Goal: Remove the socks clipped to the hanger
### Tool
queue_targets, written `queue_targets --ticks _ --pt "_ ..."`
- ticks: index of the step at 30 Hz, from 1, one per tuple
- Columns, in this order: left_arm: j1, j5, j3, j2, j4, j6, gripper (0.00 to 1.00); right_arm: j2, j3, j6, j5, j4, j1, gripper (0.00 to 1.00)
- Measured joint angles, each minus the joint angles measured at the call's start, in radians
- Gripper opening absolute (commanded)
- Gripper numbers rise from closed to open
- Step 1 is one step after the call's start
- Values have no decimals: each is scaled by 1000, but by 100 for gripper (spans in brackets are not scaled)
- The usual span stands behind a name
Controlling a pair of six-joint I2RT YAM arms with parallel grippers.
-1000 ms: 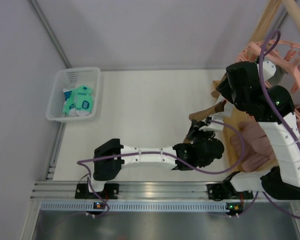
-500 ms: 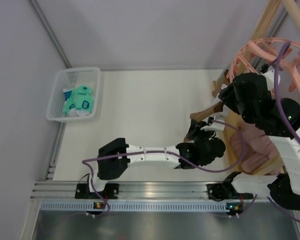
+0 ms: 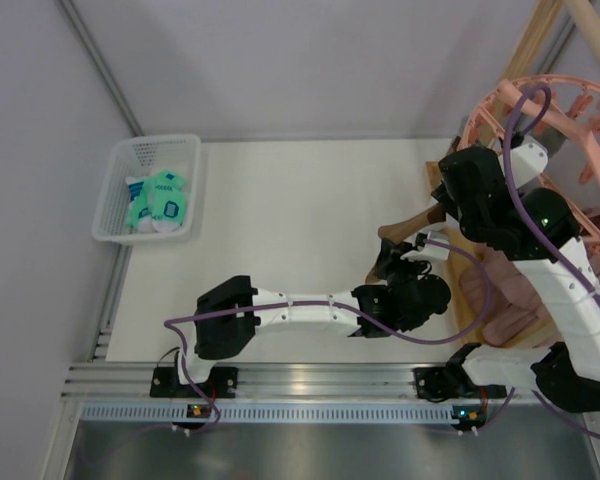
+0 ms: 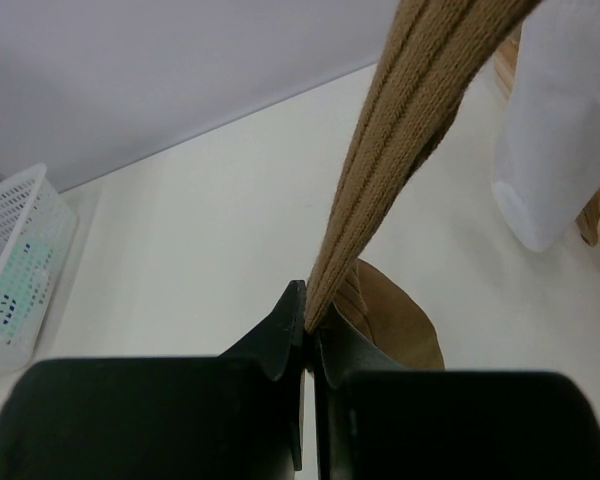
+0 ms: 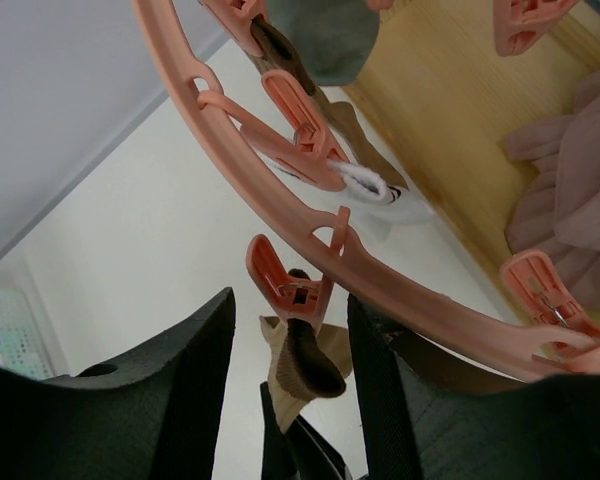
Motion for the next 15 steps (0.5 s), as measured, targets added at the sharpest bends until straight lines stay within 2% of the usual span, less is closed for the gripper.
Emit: queue_targets --ticks 15 --pt "0 0 -2 0 0 0 0 50 24 21 90 2 -9 47"
